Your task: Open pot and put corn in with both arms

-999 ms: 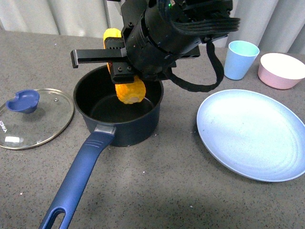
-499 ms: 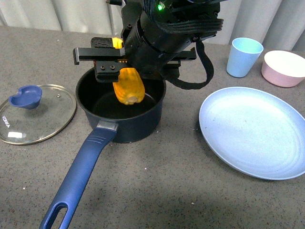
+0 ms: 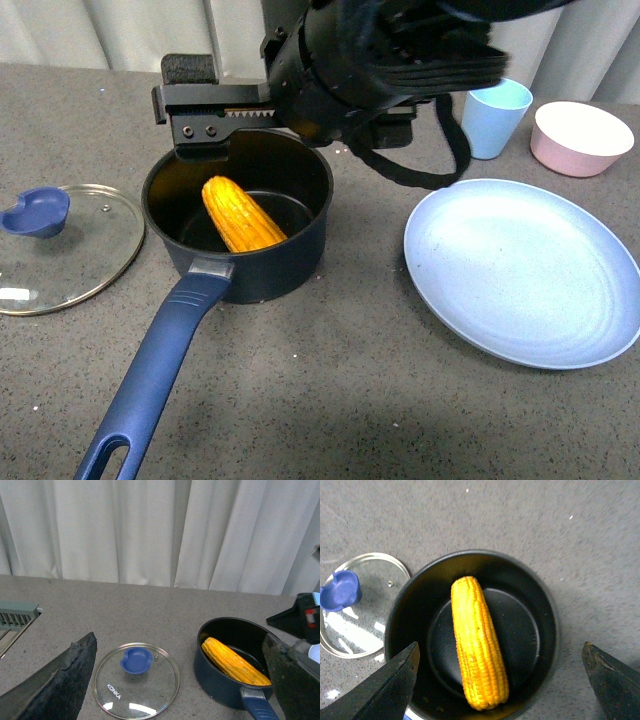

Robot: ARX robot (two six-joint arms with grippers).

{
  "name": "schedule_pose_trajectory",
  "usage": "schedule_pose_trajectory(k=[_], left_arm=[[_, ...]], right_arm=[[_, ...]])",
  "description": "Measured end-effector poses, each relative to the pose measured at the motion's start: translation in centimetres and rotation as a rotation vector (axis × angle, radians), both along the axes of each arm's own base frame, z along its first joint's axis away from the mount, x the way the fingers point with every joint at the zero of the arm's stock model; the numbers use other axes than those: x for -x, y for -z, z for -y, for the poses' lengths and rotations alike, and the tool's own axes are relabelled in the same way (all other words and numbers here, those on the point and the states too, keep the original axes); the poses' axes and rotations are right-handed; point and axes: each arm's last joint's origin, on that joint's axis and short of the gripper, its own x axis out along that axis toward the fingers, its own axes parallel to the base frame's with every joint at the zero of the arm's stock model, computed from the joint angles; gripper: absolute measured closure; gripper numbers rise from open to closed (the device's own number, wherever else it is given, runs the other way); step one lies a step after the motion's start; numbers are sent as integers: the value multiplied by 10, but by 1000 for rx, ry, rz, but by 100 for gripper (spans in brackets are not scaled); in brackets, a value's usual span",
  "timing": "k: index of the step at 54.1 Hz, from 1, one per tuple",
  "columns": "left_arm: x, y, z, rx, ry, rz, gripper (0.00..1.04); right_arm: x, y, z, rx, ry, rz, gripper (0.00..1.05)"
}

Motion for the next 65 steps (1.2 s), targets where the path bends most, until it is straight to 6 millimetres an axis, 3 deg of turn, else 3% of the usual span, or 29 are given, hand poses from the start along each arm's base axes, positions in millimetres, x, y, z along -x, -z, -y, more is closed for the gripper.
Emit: schedule_pose_trajectory(k=[4,10,20,32,37,43,48,60,65], left_arm=[[0,0,0,0,1,0,7],[0,0,0,0,0,-1,7],[0,0,0,0,0,-1,7],[0,0,0,0,0,-1,7],[0,0,0,0,2,0,7],[0,0,0,0,-2,-1,7],[0,0,0,0,0,0,7],[0,0,0,0,0,0,7],[0,0,0,0,0,0,7]], right_arm=[[15,-16,22,-13,42,67,9],[35,-22,55,8,124,125,9],[72,-26,94,47,168,188,9],[92,-18,130,95,259,257,11],[108,-7,160,67,420,510,29],[130,-15,189,10,485,654,47],[141,-18,199,-5,480,690,61],[161,-5,216,8,480,685,100],[167,-1,220,14,473,674,104]])
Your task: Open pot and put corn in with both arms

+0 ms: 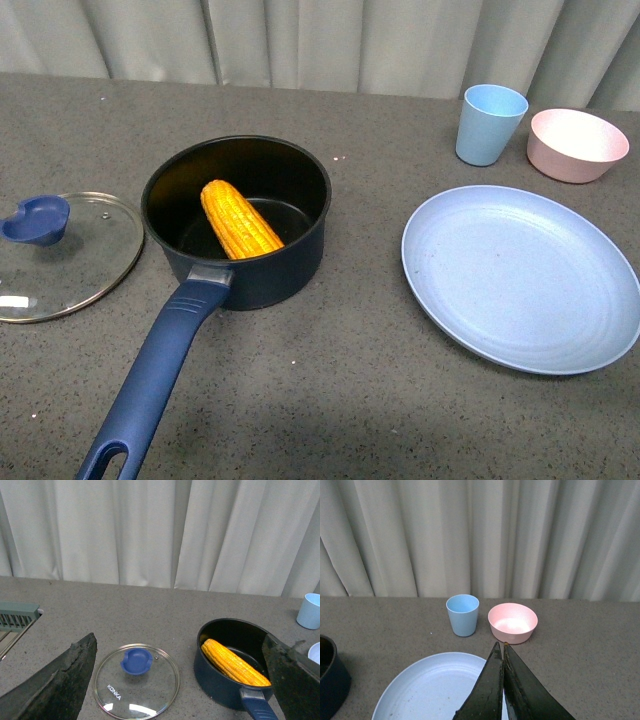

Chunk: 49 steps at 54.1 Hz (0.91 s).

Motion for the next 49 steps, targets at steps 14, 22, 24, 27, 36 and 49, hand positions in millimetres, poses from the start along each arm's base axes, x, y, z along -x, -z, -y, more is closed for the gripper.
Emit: schedule_pose_trajectory(k=[14,22,24,27,36,49], left_arm=[[0,0,0,0,0,0,7],[0,0,0,0,0,0,7],[0,0,0,0,0,0,7],[0,0,0,0,0,0,7],[0,0,0,0,0,0,7],[0,0,0,0,0,0,7]], right_arm=[[17,-2,14,-3,-21,5,104],[23,-4,20,-3,8,17,104],[25,-5,20,-3,6,17,104],[27,-5,20,-3,6,18,104],[32,-6,20,-3,7,24,104],[38,-7,20,-3,7,27,104]])
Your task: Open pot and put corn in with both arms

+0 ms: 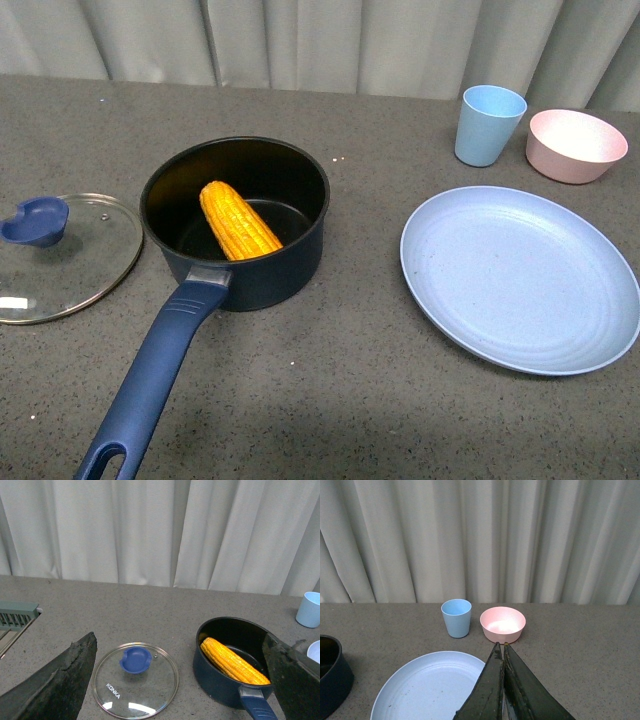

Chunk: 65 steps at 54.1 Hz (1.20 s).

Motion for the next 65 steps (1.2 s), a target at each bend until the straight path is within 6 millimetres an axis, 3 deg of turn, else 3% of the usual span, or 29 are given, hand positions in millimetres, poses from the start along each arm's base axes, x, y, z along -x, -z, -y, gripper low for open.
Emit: schedule_pose_trajectory(k=[48,65], left_arm=[[0,0,0,0,0,0,7],[0,0,0,0,0,0,7]], right_arm=[[21,3,0,1,-3,-5,103],[21,3,0,1,-3,-5,49]])
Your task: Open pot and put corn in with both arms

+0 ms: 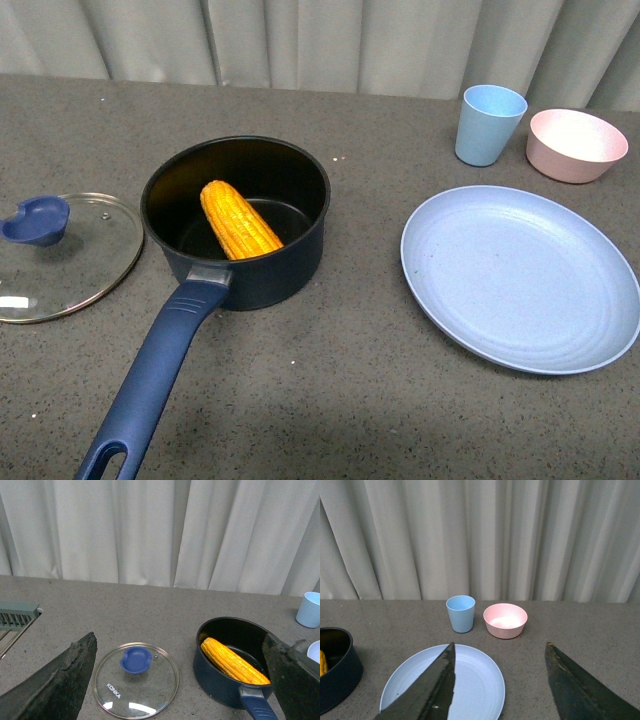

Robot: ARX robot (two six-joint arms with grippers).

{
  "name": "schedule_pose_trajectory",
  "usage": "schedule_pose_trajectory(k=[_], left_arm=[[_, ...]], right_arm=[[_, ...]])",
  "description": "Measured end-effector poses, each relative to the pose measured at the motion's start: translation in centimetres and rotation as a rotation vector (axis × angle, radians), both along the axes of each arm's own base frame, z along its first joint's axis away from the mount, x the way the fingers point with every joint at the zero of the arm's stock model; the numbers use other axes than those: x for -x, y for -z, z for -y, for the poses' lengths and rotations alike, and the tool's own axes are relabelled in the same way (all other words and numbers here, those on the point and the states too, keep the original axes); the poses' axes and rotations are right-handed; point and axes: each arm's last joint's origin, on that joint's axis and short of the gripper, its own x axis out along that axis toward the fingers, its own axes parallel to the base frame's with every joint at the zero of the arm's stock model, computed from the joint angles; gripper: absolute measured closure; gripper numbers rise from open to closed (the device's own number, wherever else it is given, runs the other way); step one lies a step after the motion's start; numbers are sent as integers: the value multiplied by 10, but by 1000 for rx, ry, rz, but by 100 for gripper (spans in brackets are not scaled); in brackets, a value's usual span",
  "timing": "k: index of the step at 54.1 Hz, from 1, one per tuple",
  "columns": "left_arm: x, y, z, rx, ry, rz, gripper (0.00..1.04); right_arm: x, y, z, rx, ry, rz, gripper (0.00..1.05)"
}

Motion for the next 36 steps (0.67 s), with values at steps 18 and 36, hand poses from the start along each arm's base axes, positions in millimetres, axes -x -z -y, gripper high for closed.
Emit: schedule_pose_trajectory(k=[18,36], left_arm=[[0,0,0,0,0,0,7],[0,0,0,0,0,0,7]], right_arm=[[0,0,0,0,0,0,10],[0,0,0,0,0,0,9]])
